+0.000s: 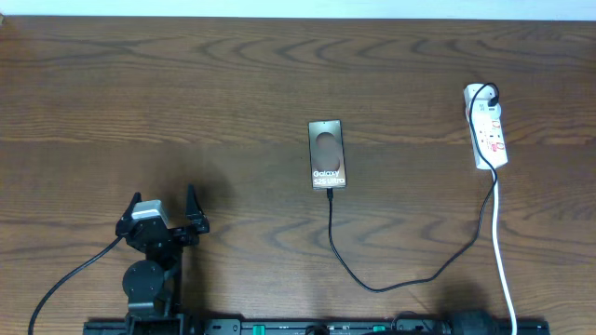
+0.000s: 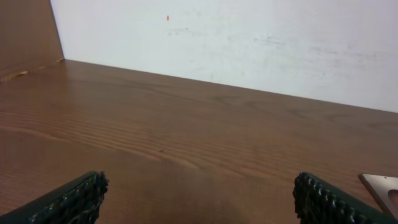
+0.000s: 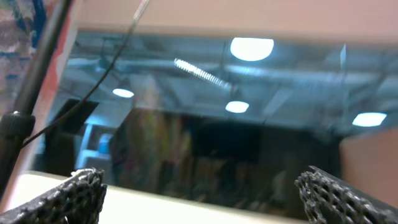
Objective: Plug charger to phone and switch on socket
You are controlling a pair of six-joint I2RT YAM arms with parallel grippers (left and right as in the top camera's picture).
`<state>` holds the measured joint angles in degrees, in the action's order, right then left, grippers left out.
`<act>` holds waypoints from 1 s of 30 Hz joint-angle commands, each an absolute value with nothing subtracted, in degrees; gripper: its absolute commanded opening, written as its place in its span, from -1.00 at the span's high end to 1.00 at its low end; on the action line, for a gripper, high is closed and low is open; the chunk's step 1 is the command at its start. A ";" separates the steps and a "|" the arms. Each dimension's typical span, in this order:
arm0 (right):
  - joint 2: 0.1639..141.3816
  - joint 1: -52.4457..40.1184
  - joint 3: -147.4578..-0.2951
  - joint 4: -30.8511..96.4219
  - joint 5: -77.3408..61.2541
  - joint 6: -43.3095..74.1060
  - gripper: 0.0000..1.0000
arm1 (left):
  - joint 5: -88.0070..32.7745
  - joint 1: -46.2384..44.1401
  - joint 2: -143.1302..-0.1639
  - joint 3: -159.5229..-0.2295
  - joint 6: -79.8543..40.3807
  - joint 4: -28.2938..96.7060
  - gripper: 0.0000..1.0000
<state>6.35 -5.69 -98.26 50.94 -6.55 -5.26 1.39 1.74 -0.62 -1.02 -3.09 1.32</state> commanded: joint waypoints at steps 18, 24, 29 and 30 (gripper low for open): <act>0.43 4.12 -109.27 55.29 -6.63 -13.56 -0.99 | 1.91 1.96 -0.23 -0.25 -2.57 4.03 -0.95; 0.43 2.13 -109.23 55.70 -6.63 -13.58 -0.99 | 1.91 1.96 -0.23 -0.25 -2.57 4.03 -0.95; 0.45 0.34 -109.23 54.98 -9.65 -13.58 -0.98 | 1.91 1.96 -0.23 -0.25 -2.59 4.03 -0.94; 0.45 -0.01 -109.23 54.33 -12.25 -13.56 -0.99 | 1.91 1.96 -0.23 -0.25 -2.57 4.03 -0.95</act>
<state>0.43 1.10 -109.19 55.22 -7.70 -13.30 1.39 1.74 -0.62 -1.04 -3.11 1.34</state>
